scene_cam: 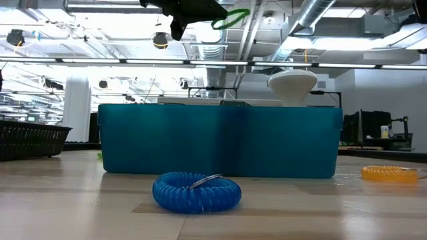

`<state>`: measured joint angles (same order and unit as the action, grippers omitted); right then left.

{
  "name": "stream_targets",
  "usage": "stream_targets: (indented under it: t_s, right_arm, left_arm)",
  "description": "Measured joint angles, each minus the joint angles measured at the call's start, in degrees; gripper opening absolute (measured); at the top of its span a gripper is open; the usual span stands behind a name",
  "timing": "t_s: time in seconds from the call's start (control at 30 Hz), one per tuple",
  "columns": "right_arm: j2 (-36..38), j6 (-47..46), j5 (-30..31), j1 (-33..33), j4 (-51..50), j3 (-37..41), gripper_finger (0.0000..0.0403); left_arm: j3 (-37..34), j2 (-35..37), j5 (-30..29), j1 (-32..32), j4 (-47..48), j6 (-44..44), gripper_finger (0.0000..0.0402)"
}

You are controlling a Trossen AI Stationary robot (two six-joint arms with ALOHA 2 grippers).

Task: Pick & Place Office Desk Supplies
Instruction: Put the green rubber band into the yellow bin

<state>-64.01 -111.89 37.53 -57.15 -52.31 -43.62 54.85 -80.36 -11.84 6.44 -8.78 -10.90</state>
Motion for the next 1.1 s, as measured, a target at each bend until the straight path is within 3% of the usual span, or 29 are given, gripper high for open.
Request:
stream_targets:
  t_s: [0.13, 0.23, 0.4, 0.53, 0.8, 1.1]
  right_arm:
    - [0.42, 2.86, 8.02, 3.53, 4.69, 0.00, 0.0177]
    - [0.20, 13.52, 9.04, 11.59, 12.53, -0.02, 0.0178]
    - [-1.61, 42.88, -1.44, 27.93, 31.18, -0.02, 0.0183]
    - [-2.47, 56.71, -9.60, 37.74, 42.07, -0.02, 0.0189]
    - [-3.81, 68.11, -21.46, 47.52, 58.29, -0.02, 0.0198]
    - [-8.94, 68.53, -31.92, 50.21, 69.19, 0.02, 0.0199]
  left_arm:
    - [0.00, 0.00, -0.13, 0.00, -0.01, -0.02, 0.0000]
    - [0.01, 0.00, -0.13, 0.00, -0.02, -0.03, 0.0000]
    - [0.00, 0.00, -0.13, 0.00, -0.06, -0.04, 0.0000]
    - [0.00, 0.00, -0.13, 0.00, -0.27, -0.07, 0.0000]
    - [0.00, 0.03, -0.82, 0.00, -1.35, -0.55, 0.0000]
    - [0.00, 0.07, -1.82, 0.00, -1.66, -0.72, 0.0000]
